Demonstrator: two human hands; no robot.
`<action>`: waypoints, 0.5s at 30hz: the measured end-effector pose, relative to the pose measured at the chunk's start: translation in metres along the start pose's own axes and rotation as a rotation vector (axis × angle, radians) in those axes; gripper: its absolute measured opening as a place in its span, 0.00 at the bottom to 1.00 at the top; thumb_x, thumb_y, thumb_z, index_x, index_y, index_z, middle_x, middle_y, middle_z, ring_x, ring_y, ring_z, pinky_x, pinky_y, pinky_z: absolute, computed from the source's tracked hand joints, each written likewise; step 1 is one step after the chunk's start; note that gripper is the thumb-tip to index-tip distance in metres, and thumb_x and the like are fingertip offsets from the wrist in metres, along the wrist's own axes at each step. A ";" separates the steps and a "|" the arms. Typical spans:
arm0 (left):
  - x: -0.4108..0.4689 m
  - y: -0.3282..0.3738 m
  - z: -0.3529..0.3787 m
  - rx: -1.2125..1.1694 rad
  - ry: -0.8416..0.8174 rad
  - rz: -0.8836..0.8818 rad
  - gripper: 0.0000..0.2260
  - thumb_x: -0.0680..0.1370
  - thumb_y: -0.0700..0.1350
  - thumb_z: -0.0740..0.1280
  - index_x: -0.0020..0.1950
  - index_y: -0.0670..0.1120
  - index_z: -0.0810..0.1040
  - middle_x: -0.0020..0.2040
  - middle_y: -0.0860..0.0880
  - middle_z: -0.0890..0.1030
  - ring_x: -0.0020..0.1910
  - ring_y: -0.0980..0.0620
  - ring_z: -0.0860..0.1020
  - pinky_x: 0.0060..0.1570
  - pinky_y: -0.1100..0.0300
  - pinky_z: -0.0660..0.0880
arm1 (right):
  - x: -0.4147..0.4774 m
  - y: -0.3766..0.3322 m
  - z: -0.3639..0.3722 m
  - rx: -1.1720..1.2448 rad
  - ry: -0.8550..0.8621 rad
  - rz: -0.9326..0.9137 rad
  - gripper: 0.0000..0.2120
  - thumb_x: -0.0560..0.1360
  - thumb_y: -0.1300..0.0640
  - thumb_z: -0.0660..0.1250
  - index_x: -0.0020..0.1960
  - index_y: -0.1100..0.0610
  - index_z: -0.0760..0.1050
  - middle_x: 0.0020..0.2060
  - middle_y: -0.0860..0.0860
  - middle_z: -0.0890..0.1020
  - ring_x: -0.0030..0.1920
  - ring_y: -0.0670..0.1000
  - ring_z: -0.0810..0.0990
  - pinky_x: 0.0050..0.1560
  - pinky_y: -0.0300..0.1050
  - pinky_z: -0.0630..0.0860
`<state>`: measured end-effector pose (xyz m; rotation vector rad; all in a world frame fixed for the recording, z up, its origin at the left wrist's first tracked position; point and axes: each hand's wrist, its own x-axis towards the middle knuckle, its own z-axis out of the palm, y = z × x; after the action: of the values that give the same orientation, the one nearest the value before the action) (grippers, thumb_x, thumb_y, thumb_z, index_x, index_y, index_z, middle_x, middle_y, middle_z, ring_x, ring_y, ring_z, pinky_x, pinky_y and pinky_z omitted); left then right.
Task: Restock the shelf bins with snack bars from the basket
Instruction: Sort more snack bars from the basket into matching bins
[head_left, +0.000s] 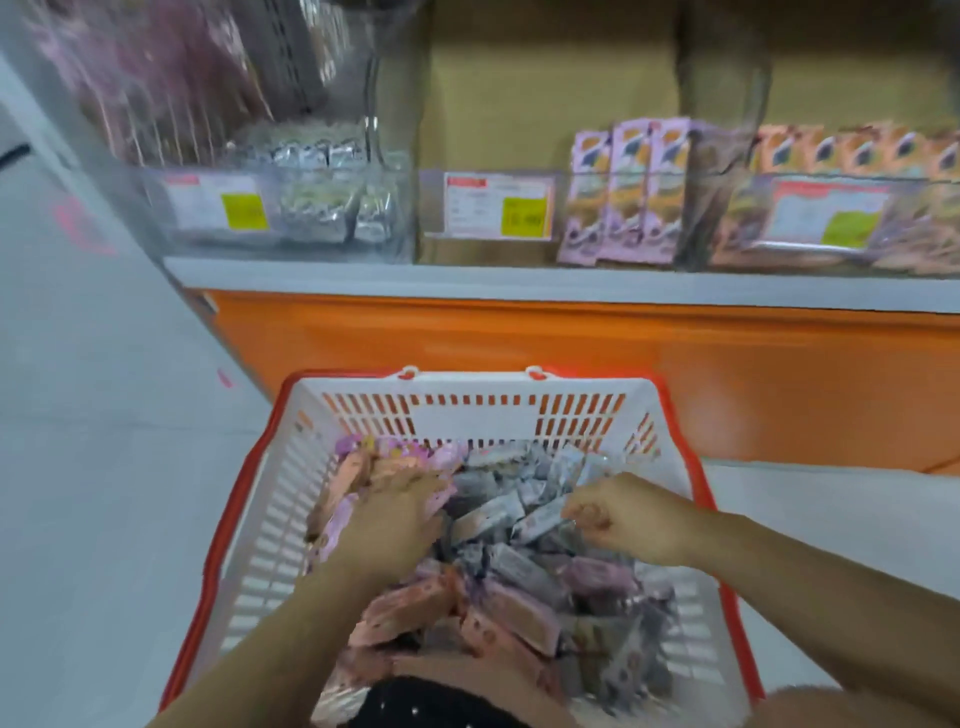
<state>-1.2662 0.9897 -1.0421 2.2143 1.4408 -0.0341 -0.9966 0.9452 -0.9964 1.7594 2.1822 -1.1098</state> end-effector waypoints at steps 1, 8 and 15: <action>-0.001 -0.006 0.009 0.070 -0.035 -0.071 0.26 0.81 0.50 0.59 0.77 0.54 0.55 0.77 0.54 0.55 0.74 0.47 0.58 0.70 0.53 0.59 | 0.005 0.000 0.005 -0.037 -0.028 -0.010 0.09 0.76 0.62 0.62 0.44 0.49 0.75 0.36 0.42 0.72 0.36 0.40 0.71 0.39 0.31 0.66; -0.007 -0.023 0.041 0.188 -0.181 -0.202 0.29 0.81 0.51 0.56 0.78 0.57 0.44 0.79 0.50 0.49 0.77 0.47 0.48 0.72 0.38 0.42 | 0.033 0.006 0.035 -0.141 -0.252 0.001 0.08 0.71 0.54 0.69 0.50 0.51 0.76 0.44 0.47 0.78 0.45 0.50 0.76 0.43 0.42 0.73; -0.004 -0.021 0.038 0.188 -0.055 -0.224 0.26 0.80 0.50 0.60 0.76 0.59 0.55 0.75 0.54 0.62 0.72 0.50 0.64 0.73 0.44 0.45 | 0.041 0.007 0.041 -0.086 -0.214 0.036 0.12 0.74 0.54 0.69 0.58 0.52 0.78 0.55 0.46 0.81 0.50 0.43 0.78 0.51 0.36 0.75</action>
<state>-1.2766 0.9773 -1.0823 2.1656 1.7087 -0.3144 -1.0170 0.9528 -1.0507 1.5601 2.0322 -1.1213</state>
